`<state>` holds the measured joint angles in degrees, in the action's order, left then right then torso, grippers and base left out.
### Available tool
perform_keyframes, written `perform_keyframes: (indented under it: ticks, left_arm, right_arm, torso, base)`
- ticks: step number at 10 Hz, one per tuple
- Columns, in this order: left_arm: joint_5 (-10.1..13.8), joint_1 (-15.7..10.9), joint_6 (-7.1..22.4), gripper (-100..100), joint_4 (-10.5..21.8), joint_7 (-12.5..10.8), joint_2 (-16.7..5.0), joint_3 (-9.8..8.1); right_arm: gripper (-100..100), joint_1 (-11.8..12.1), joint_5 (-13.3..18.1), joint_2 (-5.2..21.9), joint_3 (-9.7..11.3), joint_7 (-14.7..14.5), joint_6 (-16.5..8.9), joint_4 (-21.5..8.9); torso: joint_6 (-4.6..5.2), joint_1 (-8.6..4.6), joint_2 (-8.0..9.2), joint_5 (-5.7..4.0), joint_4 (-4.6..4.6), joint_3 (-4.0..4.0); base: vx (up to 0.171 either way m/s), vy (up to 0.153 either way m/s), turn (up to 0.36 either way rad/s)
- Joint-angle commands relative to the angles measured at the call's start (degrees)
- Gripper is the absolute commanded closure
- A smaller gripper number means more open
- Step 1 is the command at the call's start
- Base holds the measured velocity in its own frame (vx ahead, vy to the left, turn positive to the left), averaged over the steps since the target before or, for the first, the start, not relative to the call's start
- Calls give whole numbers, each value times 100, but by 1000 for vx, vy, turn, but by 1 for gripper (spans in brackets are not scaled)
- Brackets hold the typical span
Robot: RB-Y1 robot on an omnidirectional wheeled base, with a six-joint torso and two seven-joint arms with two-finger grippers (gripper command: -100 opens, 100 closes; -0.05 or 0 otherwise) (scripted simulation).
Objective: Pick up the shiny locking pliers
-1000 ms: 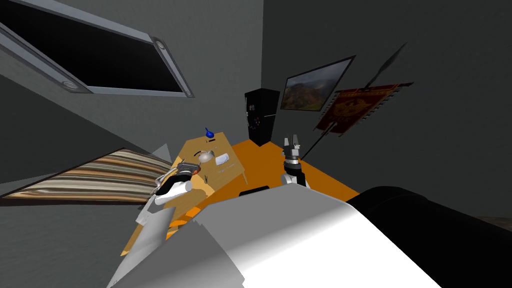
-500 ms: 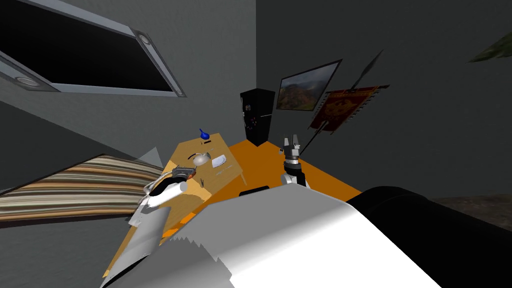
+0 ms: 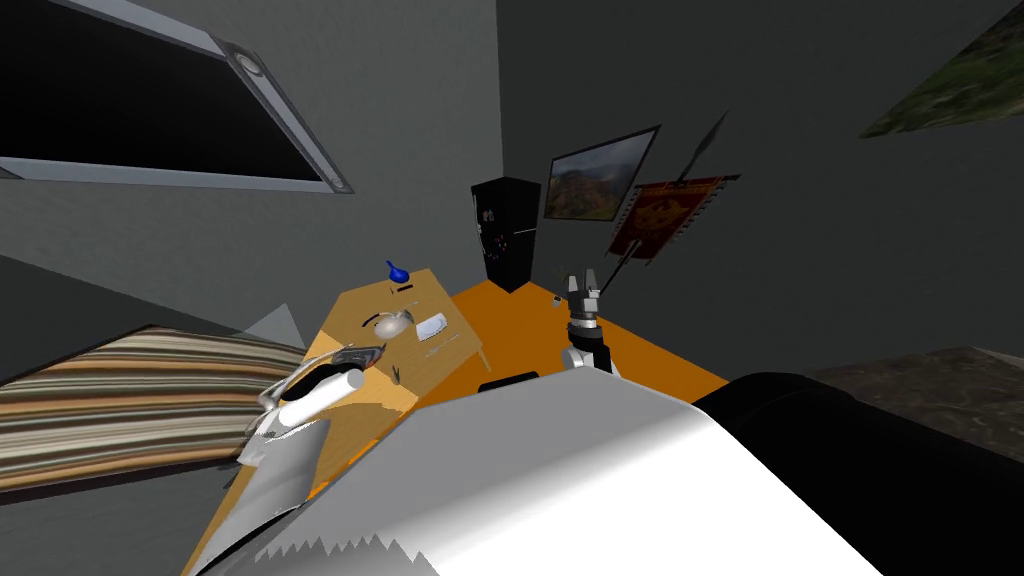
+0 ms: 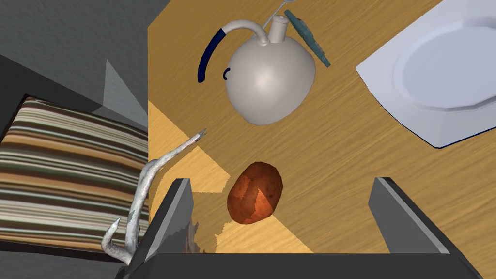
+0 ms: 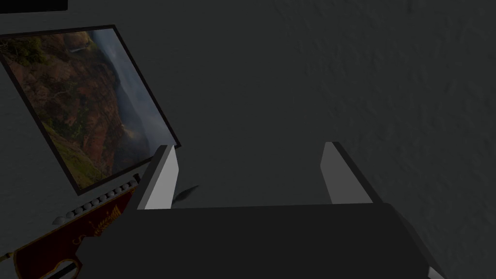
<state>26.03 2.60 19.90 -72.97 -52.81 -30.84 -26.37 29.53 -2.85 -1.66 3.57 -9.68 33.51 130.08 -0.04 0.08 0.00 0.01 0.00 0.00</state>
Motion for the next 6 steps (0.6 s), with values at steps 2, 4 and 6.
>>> perform_keyframes:
  ticks: [2,4,6]
  left_arm:
    - [100,-129,306,-100,552,-318,-66,-188]
    - [176,-166,466,-100,801,-507,-87,-300]
    - [249,-196,617,-100,1153,-689,-98,-407]
  right_arm:
    - [0,1,0,0,0,0,0,0]
    - [0,1,0,0,0,0,0,0]
    - [0,0,0,0,0,0,0,0]
  torso:
    - [-3,1,0,0,0,0]
    - [-4,1,1,0,0,0]
    - [0,6,-1,1,0,0]
  base:
    - [2,15,-121]
    - [5,17,-87]
    - [6,29,-157]
